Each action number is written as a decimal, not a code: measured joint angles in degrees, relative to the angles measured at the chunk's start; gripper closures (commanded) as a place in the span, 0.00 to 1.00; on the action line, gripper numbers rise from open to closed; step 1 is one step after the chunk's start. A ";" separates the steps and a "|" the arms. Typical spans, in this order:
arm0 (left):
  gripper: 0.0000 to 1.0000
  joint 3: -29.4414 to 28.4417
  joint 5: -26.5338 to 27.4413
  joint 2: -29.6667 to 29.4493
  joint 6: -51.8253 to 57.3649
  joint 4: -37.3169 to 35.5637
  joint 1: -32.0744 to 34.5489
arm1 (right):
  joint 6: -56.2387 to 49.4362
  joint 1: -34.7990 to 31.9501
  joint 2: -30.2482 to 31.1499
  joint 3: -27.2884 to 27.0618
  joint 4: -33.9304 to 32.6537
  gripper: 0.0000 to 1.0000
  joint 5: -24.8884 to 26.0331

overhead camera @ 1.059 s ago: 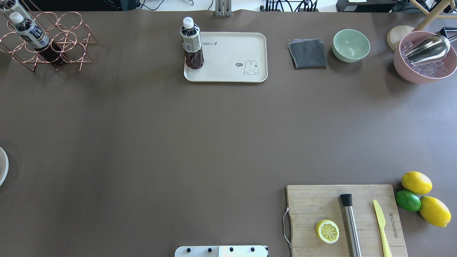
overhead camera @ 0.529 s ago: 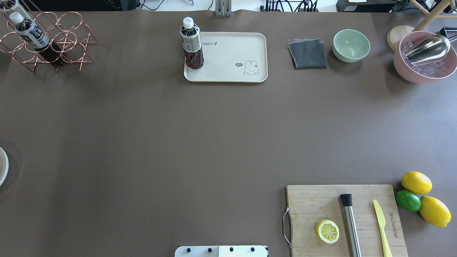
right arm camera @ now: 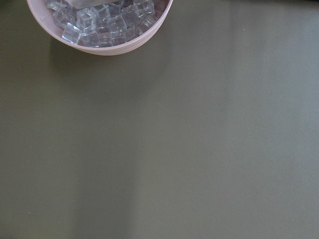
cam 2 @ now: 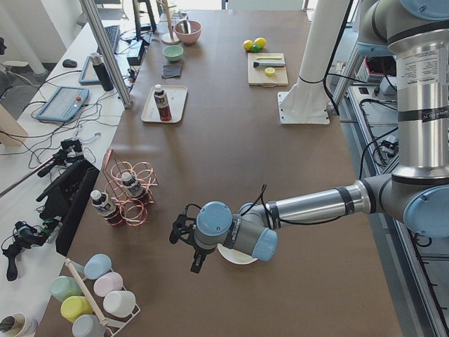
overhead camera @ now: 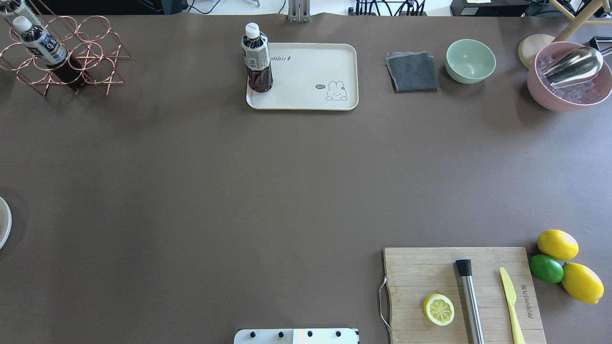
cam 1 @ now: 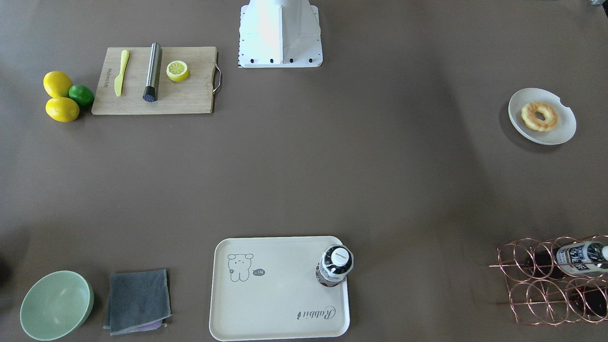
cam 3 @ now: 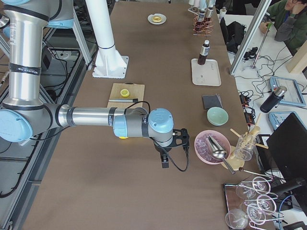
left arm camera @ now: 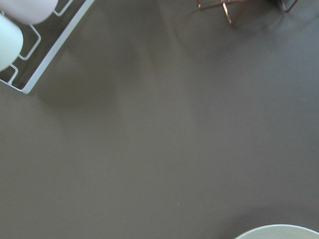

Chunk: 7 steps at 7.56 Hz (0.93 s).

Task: Place donut on tray

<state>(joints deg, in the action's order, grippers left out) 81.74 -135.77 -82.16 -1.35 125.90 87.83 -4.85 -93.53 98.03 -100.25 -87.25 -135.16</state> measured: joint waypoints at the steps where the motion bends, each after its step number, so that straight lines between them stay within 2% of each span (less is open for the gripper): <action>1: 0.02 -4.49 -0.83 -0.01 -0.18 4.31 -1.32 | 3.75 1.68 -0.01 -0.29 2.40 0.00 0.31; 2: 0.03 -7.48 -2.56 0.31 -0.19 6.86 -2.10 | 8.96 3.77 0.27 -0.31 6.54 0.00 1.00; 3: 0.13 -9.66 -4.82 0.87 -0.21 8.91 -2.62 | 13.60 5.96 0.92 -0.18 10.98 0.00 1.99; 4: 0.18 -11.45 -7.20 1.26 -0.18 10.57 -3.21 | 16.05 7.37 1.33 -0.06 13.75 0.00 2.56; 6: 0.19 -13.52 -10.58 1.58 -0.06 12.03 -4.62 | 17.50 8.41 1.64 0.02 15.59 0.00 2.97; 7: 0.25 -14.03 -11.09 1.58 -0.02 12.31 -5.49 | 17.63 8.55 1.68 0.02 15.78 0.00 3.12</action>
<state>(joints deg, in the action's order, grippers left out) 67.71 -146.86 -80.57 -1.37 138.20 82.35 12.78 -84.98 99.72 -100.23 -71.47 -132.04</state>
